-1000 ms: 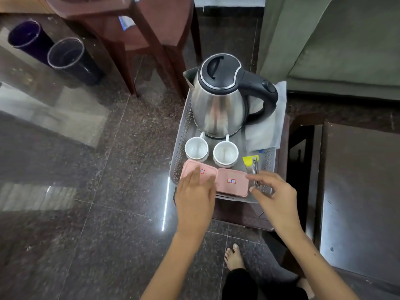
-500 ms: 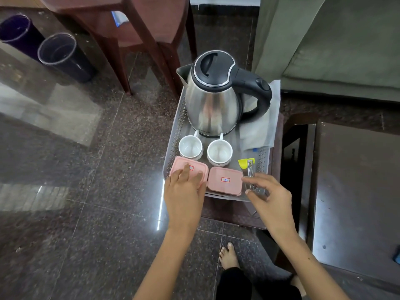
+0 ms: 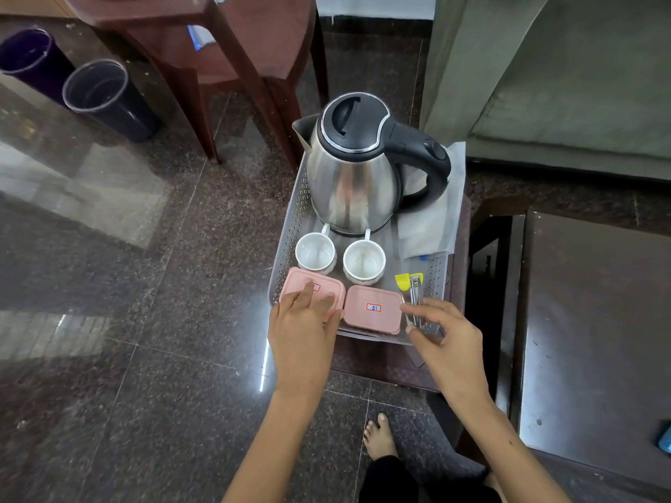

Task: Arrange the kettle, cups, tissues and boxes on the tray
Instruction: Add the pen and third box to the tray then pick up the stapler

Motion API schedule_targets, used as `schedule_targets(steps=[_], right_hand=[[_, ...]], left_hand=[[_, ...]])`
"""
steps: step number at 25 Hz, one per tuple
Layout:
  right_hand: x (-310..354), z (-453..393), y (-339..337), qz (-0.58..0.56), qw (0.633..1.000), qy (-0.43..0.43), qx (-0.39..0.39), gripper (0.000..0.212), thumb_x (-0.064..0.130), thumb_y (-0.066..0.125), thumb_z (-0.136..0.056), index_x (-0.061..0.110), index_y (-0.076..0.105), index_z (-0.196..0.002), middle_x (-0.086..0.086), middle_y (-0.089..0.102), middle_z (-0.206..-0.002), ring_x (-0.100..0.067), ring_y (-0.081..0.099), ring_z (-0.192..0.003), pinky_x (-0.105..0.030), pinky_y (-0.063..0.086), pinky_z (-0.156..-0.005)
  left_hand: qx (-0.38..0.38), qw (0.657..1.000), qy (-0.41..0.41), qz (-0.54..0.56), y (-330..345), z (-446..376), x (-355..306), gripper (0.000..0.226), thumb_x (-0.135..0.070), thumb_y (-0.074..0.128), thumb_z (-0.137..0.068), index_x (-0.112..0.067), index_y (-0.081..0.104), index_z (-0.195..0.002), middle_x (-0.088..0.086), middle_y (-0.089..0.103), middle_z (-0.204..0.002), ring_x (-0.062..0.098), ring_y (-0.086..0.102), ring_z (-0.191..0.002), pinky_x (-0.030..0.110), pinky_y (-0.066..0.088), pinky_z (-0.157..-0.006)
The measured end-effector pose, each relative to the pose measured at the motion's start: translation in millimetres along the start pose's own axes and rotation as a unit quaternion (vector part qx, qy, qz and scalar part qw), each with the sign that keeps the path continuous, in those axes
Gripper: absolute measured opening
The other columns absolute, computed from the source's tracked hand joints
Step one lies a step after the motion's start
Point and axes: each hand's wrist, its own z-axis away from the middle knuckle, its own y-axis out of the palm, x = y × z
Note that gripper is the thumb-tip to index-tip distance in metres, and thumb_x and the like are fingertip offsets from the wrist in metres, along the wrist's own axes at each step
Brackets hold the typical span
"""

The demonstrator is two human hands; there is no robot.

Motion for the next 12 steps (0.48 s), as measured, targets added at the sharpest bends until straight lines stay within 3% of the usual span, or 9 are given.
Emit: schedule_targets(steps=[2,4,8,12], right_hand=[[-0.8,0.3,0.3,-0.003,1.0,0.002,-0.002,0.045,-0.006,0.067,-0.077,0.035,0.068,-0.094,0.005,0.057,-0.107,-0.012,0.054,-0.093,-0.007,0.046,-0.066],[-1.1,-0.2,0.3,0.0,1.0,0.0,-0.006,0.044,-0.006,0.067,-0.076,0.035,0.069,-0.094,0.005,0.057,-0.106,-0.014,0.052,-0.095,-0.006,0.046,-0.065],[-0.2,-1.4,-1.2,0.008,1.0,0.004,-0.007,0.045,-0.006,0.066,-0.077,0.035,0.068,-0.093,0.004,0.058,-0.108,0.014,0.055,-0.087,-0.002,0.044,-0.067],[-2.3,-3.7,-2.3,0.012,1.0,0.009,-0.011,0.044,-0.005,0.066,-0.077,0.035,0.069,-0.094,0.003,0.059,-0.111,0.015,0.055,-0.09,-0.004,0.046,-0.067]], left_hand=[[-0.002,1.0,-0.005,0.004,0.4,-0.4,0.7,0.023,-0.02,0.084,-0.065,-0.019,0.076,-0.087,0.01,0.072,-0.107,0.032,0.064,-0.093,0.037,0.049,-0.081],[-0.004,1.0,-0.009,0.008,0.6,-1.0,0.7,0.023,-0.02,0.084,-0.065,-0.018,0.076,-0.087,0.01,0.072,-0.107,0.032,0.064,-0.093,0.037,0.05,-0.081],[-0.011,1.0,-0.011,0.01,1.6,-1.2,1.6,0.023,-0.019,0.084,-0.065,-0.017,0.077,-0.087,0.011,0.072,-0.106,0.032,0.065,-0.091,0.038,0.05,-0.081],[-0.005,1.0,-0.021,0.017,-1.0,-1.6,4.0,0.023,-0.02,0.083,-0.066,-0.018,0.077,-0.089,0.01,0.072,-0.108,0.031,0.065,-0.09,0.038,0.049,-0.081]])
